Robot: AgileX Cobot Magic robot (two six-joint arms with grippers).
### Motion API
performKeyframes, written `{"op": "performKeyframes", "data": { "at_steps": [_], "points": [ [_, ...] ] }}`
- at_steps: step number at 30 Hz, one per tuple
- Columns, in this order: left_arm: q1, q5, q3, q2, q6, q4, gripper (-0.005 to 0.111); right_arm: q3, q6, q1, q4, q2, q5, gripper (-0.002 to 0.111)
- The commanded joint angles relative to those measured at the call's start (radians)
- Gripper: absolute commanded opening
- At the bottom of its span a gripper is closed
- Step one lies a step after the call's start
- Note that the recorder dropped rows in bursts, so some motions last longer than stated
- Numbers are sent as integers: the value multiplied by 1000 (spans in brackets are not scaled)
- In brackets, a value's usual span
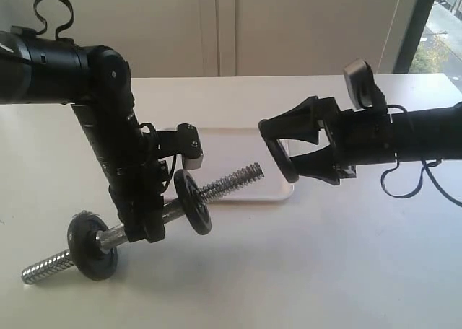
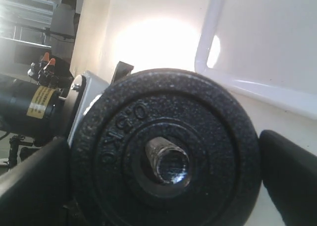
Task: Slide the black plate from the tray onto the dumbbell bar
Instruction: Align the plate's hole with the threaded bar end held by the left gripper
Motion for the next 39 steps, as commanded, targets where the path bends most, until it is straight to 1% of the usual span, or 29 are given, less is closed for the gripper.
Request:
{"op": "performKeyframes", "data": {
  "at_steps": [1, 9, 16, 36, 39],
  "points": [
    [-5, 37, -21, -45, -5, -74, 0, -8, 9, -16, 24, -20, 61, 0],
    [-5, 37, -21, -45, -5, -74, 0, -4, 13, 4, 8, -20, 61, 0],
    [-5, 35, -21, -45, -5, -74, 0, -4, 13, 54, 7, -20, 61, 0],
    [-5, 35, -21, -45, -1, -74, 0, -4, 7, 54, 7, 64, 61, 0],
    [-5, 35, -21, -45, -1, -74, 0, -4, 7, 67, 11, 70, 61, 0]
  ]
}}
